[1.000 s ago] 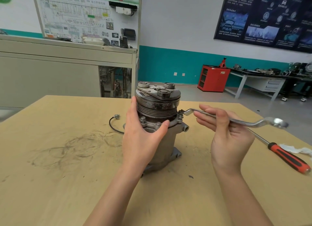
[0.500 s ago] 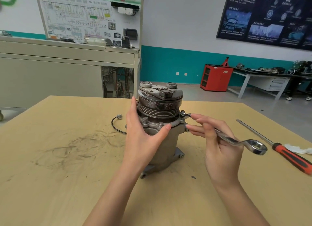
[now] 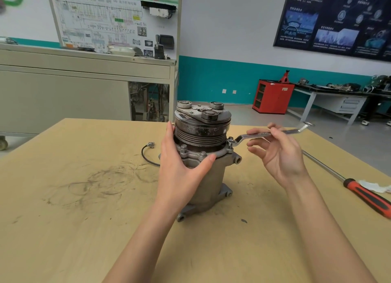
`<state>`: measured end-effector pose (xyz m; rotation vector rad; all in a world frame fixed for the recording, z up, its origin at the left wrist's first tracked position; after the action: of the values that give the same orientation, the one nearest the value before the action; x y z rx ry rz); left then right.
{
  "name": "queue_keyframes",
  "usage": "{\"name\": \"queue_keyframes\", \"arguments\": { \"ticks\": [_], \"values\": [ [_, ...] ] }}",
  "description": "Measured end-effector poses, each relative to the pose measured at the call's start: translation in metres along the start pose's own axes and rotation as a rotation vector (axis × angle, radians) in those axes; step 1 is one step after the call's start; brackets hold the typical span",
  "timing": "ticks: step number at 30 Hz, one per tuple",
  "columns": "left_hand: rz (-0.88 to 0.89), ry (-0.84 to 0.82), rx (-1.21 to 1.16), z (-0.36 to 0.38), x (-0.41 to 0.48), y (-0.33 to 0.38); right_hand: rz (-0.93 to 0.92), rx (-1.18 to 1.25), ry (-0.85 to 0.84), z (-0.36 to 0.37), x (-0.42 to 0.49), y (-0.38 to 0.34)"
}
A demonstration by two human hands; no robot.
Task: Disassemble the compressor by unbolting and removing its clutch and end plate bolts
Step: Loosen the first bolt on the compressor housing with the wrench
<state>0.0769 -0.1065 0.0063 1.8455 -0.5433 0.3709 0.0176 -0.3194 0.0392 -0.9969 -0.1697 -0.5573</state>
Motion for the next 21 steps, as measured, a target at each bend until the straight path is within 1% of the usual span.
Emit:
{"name": "queue_keyframes", "arguments": {
  "ticks": [3,6,9,11,12,14,15,19,21],
  "values": [
    [-0.003,0.012,-0.007,0.000,-0.001,-0.001,0.152,0.064,-0.048,0.004,0.030,0.012],
    [-0.010,0.022,-0.018,0.000,-0.001,-0.002,0.250,0.080,-0.063,0.010,0.048,0.027],
    [-0.012,0.030,-0.032,0.000,-0.002,-0.003,0.277,0.170,-0.077,0.010,0.048,0.034],
    [-0.011,0.036,-0.029,0.000,-0.001,-0.003,0.286,0.265,-0.138,0.013,0.038,0.035],
    [-0.010,0.040,-0.027,0.000,-0.001,-0.003,0.280,0.265,-0.165,0.015,0.032,0.034],
    [-0.006,0.048,-0.023,0.000,-0.001,-0.003,0.217,0.165,-0.179,0.019,0.022,0.027],
    [-0.006,0.047,-0.022,0.000,-0.001,-0.003,0.150,0.095,-0.166,0.021,0.018,0.020],
    [-0.004,0.035,-0.028,0.000,-0.001,-0.003,-0.241,-0.182,-0.120,0.029,-0.009,-0.033],
    [-0.005,0.030,-0.031,0.000,-0.001,-0.004,-0.384,-0.347,-0.127,0.037,-0.028,-0.049]
  ]
}}
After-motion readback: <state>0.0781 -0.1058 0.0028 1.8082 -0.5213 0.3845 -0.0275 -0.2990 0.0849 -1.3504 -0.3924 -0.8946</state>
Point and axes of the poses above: each hand's wrist, its own x-axis towards the middle knuckle, its own z-axis out of the palm, y = z × x, the point moved 8 cm from there along x, towards the middle knuckle, and after that the axes turned 8 degrees about x, right-handed, at the moved point
